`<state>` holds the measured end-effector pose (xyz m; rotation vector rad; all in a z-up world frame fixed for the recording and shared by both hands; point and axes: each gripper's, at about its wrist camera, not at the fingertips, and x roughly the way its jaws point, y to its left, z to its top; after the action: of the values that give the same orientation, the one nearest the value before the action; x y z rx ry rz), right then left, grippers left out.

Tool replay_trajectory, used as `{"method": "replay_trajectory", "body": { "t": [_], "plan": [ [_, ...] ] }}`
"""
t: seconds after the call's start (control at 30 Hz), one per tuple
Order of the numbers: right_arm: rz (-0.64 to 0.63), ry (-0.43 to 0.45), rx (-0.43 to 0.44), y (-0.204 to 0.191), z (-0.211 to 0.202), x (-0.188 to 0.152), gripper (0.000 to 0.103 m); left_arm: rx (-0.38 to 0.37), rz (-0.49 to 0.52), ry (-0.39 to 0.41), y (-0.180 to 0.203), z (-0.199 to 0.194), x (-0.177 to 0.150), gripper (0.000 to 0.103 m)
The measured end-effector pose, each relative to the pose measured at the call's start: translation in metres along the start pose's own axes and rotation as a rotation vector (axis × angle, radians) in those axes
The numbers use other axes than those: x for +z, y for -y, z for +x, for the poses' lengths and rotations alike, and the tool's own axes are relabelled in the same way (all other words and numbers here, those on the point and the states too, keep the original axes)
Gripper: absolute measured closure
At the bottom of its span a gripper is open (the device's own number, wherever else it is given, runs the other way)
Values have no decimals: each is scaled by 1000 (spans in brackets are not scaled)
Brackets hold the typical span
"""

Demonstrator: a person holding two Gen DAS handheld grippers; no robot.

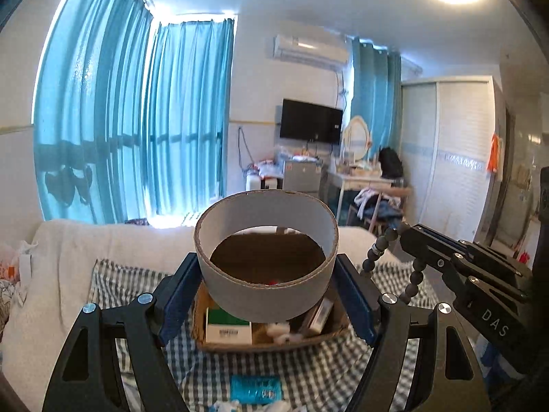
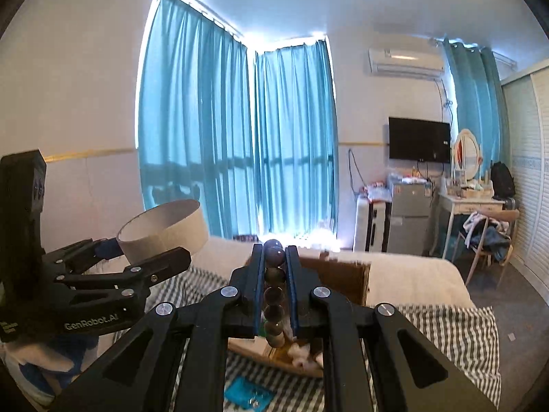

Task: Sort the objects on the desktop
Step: 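Lift the tape roll and bracelet and carry them over the box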

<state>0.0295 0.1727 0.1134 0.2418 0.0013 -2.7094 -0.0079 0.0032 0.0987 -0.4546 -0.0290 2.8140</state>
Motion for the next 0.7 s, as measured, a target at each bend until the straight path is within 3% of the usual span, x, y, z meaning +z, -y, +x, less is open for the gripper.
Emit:
{"method": "replay_trajectory", "body": {
  "t": [0.4, 0.7],
  "plan": [
    [-9, 70, -10, 19, 21, 26, 92, 27, 37, 88, -6, 19, 32, 24],
    [16, 32, -19, 47, 68, 22, 92, 48, 74, 75, -2, 65, 38, 24]
  ]
}}
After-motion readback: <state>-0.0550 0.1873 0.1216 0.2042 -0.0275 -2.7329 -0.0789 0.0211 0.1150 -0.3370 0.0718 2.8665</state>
